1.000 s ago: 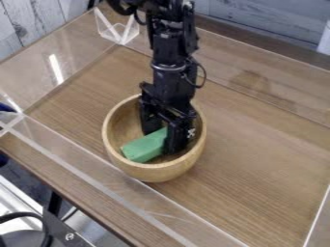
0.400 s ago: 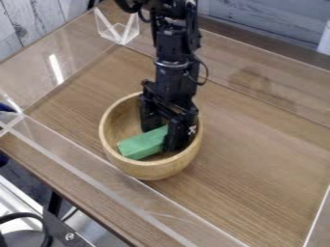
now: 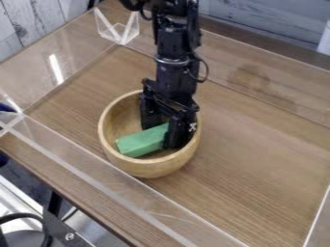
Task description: Remove the green block from inside the brown bowl and put it on the table
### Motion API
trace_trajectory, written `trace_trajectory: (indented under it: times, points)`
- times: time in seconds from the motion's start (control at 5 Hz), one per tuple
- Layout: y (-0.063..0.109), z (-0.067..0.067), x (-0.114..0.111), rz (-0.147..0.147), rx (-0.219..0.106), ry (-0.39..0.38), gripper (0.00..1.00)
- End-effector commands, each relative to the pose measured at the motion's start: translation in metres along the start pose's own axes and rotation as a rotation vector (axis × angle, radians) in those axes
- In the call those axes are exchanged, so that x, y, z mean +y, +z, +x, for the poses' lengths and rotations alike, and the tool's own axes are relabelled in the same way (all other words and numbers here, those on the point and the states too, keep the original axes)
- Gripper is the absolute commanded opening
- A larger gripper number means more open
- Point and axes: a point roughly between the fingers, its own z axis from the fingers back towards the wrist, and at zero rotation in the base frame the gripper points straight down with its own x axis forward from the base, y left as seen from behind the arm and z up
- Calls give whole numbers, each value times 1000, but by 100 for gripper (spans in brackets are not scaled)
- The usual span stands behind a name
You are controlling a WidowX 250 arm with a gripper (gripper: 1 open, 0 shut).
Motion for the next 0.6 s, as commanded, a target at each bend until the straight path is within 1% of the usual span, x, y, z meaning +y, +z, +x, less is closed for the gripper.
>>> trace_trajectory:
  times: [0.0, 0.4]
  points:
    - [-7, -6, 9, 8, -23, -7, 100]
    - [-3, 4, 10, 13, -22, -12, 100]
